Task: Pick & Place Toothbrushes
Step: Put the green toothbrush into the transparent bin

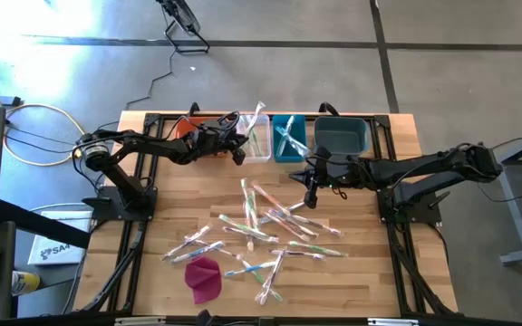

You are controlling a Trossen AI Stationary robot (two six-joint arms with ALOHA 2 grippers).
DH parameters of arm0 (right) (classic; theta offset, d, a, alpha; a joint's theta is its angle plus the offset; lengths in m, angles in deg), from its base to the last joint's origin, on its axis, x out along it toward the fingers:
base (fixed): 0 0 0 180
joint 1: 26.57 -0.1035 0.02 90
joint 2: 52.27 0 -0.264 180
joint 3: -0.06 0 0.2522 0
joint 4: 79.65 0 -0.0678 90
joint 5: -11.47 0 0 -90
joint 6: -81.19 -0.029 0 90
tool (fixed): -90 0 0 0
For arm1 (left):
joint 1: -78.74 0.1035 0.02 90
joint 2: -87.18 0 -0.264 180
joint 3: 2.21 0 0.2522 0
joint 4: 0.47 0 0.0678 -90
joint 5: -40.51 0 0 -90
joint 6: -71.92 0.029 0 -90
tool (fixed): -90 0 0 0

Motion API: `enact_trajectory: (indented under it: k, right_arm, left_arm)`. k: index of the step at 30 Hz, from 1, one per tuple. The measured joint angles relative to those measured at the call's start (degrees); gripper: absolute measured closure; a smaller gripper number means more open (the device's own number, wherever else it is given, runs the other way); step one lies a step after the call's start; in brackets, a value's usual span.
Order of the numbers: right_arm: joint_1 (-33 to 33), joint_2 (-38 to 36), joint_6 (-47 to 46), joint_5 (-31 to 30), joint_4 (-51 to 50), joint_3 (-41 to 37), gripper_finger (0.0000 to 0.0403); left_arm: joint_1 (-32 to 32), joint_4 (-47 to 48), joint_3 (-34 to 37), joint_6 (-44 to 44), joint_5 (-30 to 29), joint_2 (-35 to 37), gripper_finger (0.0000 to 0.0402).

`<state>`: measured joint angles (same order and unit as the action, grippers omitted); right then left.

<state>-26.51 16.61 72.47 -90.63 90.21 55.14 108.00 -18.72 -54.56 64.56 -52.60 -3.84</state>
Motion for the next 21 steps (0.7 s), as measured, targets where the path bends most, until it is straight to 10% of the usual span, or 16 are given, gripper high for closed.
enact_trajectory:
  k: [21]
  right_arm:
    - [0.0, 0.0, -0.01, 0.0, 0.0, 0.0, 0.0398]
  left_arm:
    - [-0.02, -0.18, 0.0, -0.97, -0.34, 0.0, 0.0375]
